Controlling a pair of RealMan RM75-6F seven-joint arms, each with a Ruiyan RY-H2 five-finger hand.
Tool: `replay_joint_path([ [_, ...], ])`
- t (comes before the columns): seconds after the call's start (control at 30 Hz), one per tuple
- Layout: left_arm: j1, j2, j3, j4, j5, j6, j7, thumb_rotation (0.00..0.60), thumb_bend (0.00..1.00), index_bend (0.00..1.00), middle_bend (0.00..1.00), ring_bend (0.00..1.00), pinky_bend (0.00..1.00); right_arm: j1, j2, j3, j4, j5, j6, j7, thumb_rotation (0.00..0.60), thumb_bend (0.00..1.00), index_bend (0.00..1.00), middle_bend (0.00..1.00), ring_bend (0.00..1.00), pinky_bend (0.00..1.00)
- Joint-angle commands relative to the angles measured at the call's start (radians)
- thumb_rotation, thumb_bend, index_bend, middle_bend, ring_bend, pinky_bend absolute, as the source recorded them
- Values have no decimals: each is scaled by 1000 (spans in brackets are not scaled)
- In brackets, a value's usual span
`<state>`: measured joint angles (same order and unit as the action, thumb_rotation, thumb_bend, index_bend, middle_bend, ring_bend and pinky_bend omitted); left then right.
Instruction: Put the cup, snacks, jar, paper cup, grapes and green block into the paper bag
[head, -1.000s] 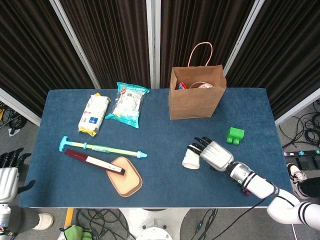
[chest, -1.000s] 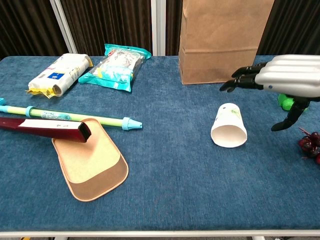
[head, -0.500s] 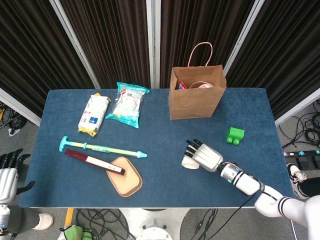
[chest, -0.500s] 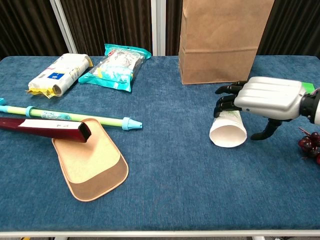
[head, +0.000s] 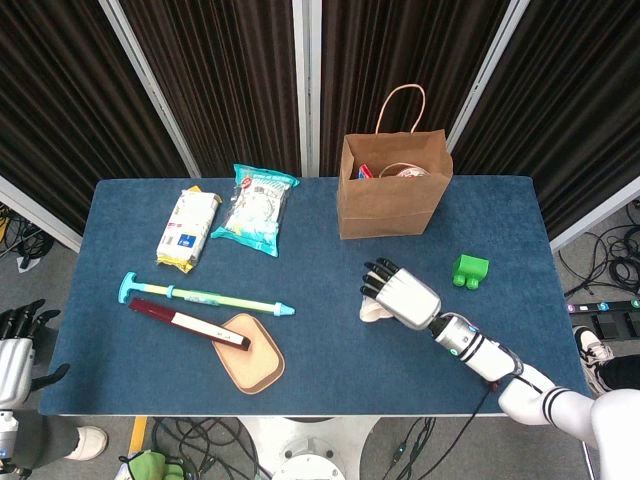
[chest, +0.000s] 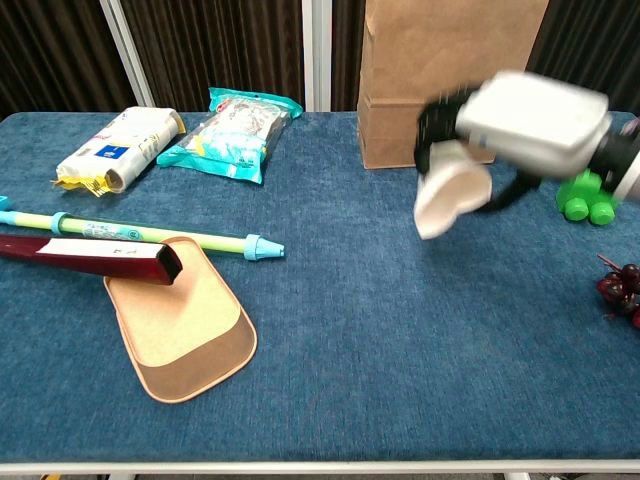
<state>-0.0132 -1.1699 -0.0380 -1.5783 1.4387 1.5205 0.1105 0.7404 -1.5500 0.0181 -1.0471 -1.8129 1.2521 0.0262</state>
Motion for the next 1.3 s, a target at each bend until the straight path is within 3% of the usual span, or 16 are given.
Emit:
replay_joint_path([
  [0.03,0,-2,1,3,1,0,-2,600,3,293,226,155,136,10,95,110,-115,57,86,16,600,211,487,414,181,242],
  [0.3,-3,-6,0,9,2,-6,-6,600,3,293,226,155,136,22,217,301,-236,225,130,7,600,211,487,412,181,242],
  [0.57,-1,-9,0,10,0,-6,-10,600,3,292,225,155,136,75,217,434,-219,422,53,-15,600,203,487,411,180,245],
  [0.77,1,-6,1,10,-3,-7,-12,600,3,292,226,155,136,121,174,456,-140,551,-62,-75,600,202,477,411,176,245],
  [1.07,4,-5,2,9,-5,-7,-13,600,2,293,225,155,136,216,130,456,-36,774,-317,-254,600,202,359,354,132,205],
  [1.3,9,-3,4,7,-11,-6,-12,600,3,293,226,155,136,236,130,440,-39,877,-393,-328,600,88,10,148,12,121],
])
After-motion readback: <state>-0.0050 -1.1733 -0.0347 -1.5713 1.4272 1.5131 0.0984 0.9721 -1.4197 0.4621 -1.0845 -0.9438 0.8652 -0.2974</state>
